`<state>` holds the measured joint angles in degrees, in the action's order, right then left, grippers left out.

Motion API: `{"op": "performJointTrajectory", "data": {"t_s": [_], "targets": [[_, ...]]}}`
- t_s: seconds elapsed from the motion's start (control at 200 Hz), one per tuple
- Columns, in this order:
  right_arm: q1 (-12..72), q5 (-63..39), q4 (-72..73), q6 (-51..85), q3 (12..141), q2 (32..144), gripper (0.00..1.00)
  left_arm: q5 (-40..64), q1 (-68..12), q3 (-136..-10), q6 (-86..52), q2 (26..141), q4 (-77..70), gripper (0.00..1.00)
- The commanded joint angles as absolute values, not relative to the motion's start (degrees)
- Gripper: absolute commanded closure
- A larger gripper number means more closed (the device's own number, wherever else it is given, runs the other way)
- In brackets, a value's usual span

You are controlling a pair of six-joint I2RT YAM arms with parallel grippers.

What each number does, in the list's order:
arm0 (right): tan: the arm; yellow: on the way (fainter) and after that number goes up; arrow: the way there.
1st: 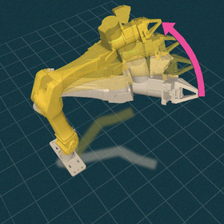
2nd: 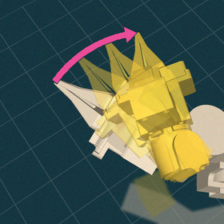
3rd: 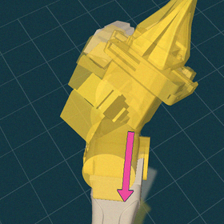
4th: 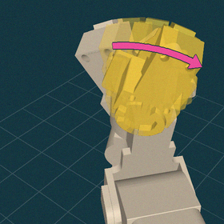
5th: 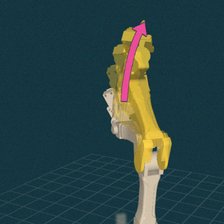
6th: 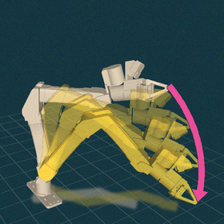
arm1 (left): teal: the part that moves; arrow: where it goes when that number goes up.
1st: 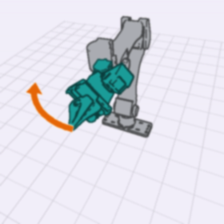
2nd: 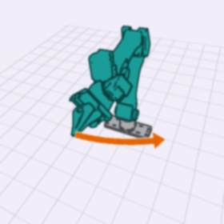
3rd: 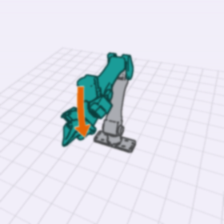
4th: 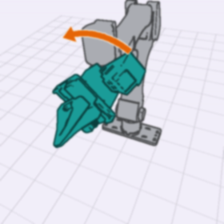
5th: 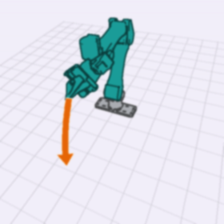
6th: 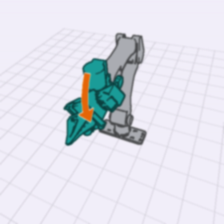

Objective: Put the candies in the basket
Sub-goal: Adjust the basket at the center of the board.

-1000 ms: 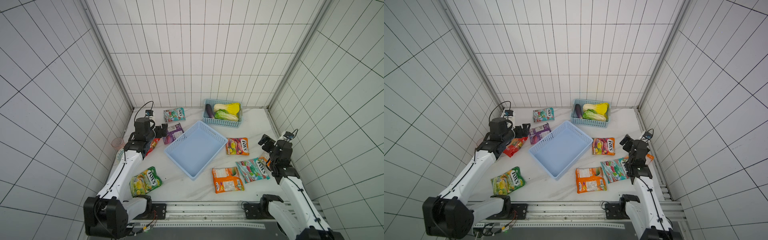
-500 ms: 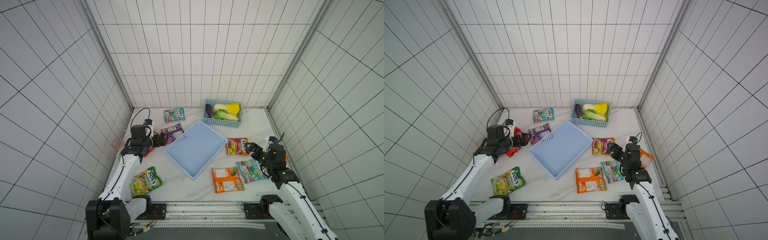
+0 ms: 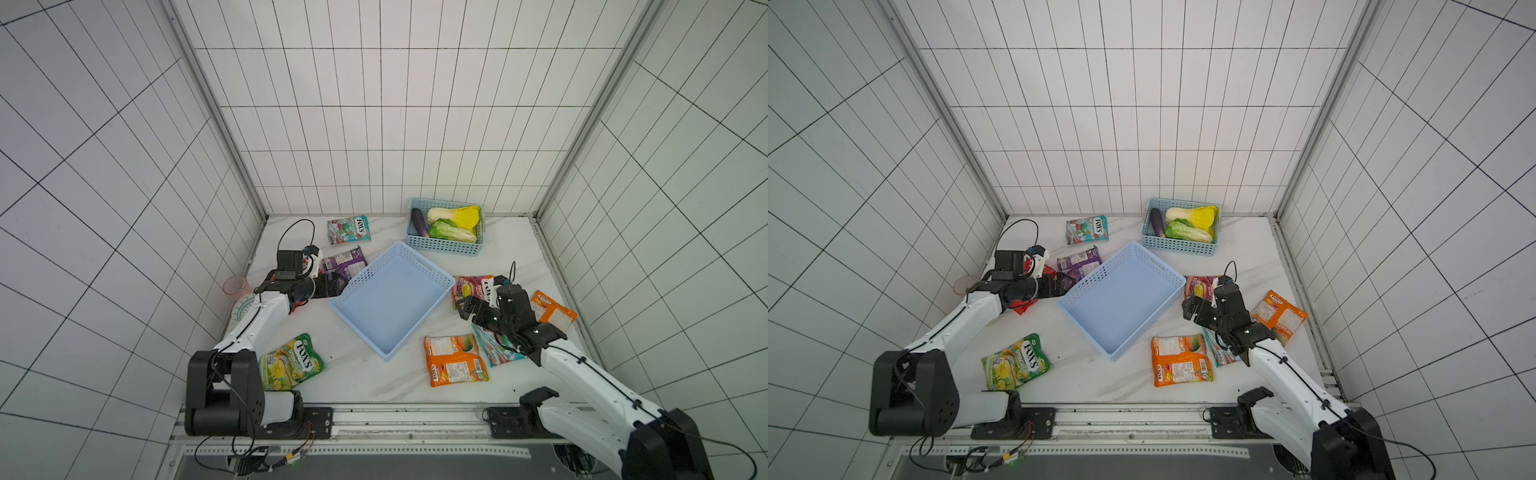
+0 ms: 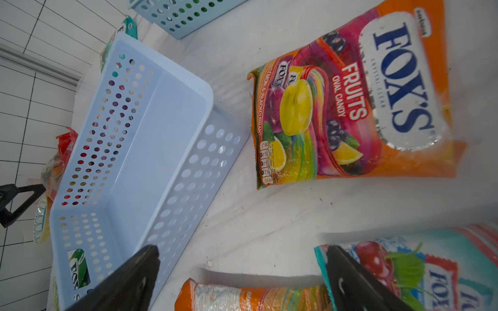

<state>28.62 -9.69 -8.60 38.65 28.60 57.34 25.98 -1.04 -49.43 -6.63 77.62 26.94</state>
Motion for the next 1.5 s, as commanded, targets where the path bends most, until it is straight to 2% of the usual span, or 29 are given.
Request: {"op": "performJointTrajectory", "data": {"t_s": [0.0,0.205,0.4,0.56,0.685,1.024,1.494], "targets": [[32.37,-8.43,-2.85,39.48,30.63,60.56,0.01,27.82,-2.5,-51.72,-6.04,79.75,27.6,0.02],[38.52,-8.7,-0.22,38.3,35.01,68.2,0.01,28.61,-3.93,-52.46,-7.21,82.62,27.93,0.02],[40.08,-9.2,-0.25,37.71,38.51,72.45,0.01,29.86,-5.7,-52.65,-6.94,83.15,28.63,0.02],[39.99,-6.19,-3.95,36.26,41.73,74.99,0.01,30.37,-6.42,-52.74,-6.81,83.29,29.57,0.02],[40.0,-6.76,-0.62,37.0,41.59,77.14,0.01,31.09,-6.98,-51.42,-6.79,82.62,28.3,0.02],[39.37,-6.25,-4.23,34.67,47.94,82.64,0.01,31.96,-9.49,-52.2,-5.1,82.5,31.24,0.02],[35.84,-10.55,-4.9,32.75,56.4,91.29,0.01,35.42,-12.42,-49.86,-2.64,80.93,32.9,0.02]]}}
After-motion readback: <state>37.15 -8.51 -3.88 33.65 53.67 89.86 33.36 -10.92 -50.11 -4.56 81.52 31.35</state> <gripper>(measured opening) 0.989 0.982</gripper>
